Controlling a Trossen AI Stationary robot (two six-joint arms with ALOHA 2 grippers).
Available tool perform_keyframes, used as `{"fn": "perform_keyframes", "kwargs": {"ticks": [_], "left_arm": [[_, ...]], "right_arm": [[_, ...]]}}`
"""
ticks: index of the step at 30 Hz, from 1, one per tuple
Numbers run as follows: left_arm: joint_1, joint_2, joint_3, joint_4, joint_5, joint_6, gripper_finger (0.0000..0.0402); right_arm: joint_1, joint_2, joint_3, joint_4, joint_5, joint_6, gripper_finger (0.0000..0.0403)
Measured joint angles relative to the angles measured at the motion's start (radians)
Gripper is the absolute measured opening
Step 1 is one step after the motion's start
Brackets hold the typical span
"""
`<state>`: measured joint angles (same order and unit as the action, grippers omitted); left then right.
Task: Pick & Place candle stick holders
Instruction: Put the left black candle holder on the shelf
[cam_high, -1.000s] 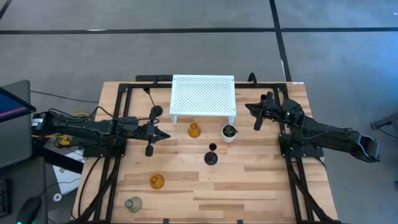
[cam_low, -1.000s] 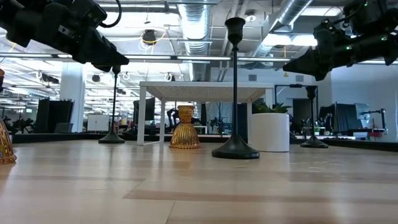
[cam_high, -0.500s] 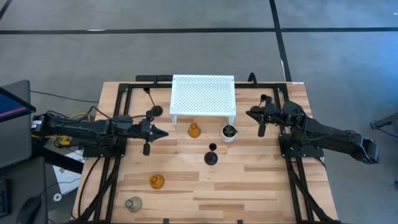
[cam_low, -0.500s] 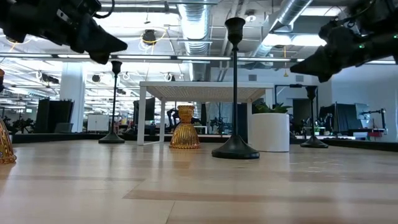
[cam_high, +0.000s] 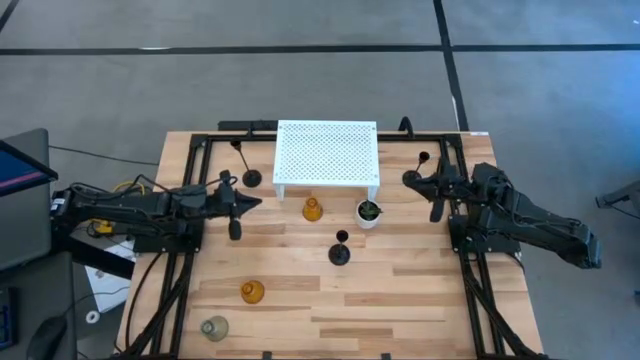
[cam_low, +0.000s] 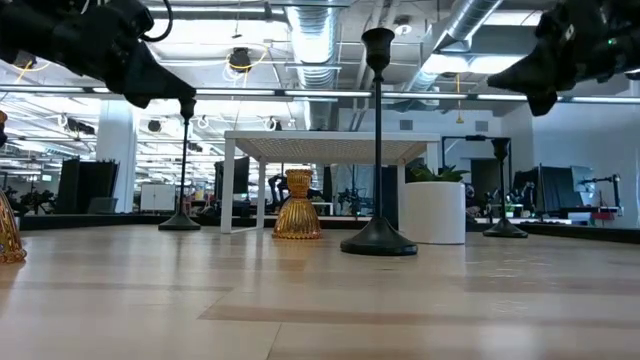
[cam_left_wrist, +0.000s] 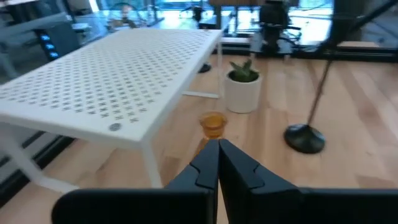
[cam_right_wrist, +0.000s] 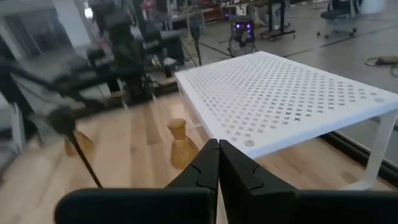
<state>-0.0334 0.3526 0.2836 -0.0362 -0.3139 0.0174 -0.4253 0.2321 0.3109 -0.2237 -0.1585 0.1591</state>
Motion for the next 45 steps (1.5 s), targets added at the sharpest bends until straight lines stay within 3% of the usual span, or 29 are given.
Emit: {"fn": "perform_keyframes", "kwargs": {"ticks": [9,15,25,31,36,45], "left_arm": [[0.0,0.001,0.0,-0.039,-0.28,-0.07,0.0004],[-0.014,0.004,0.0,-0.173,-0.323,-0.244,0.0004],[-0.129,-0.017,0.001,-0.204,-0.58,-0.18,0.0004],[-0.139,-0.077,0.001,-0.277,-0.726,-0.234,0.0004],[-0.133,-0.084,0.001,-0.271,-0.779,-0.238,0.0004],[-0.127,-0.063,0.001,-0.242,-0.785,-0.24,0.0024]], "right_arm": [[0.031,-0.003,0.007,-0.001,0.004,0.018,0.0],[0.032,-0.003,0.007,-0.001,0.007,0.004,0.0],[0.032,-0.003,0.008,-0.001,0.055,-0.009,0.0],[0.032,-0.003,0.008,-0.001,0.055,-0.012,0.0],[0.032,-0.003,0.008,-0.001,0.056,-0.012,0.0],[0.032,-0.003,0.008,-0.001,0.055,-0.013,0.0]]}}
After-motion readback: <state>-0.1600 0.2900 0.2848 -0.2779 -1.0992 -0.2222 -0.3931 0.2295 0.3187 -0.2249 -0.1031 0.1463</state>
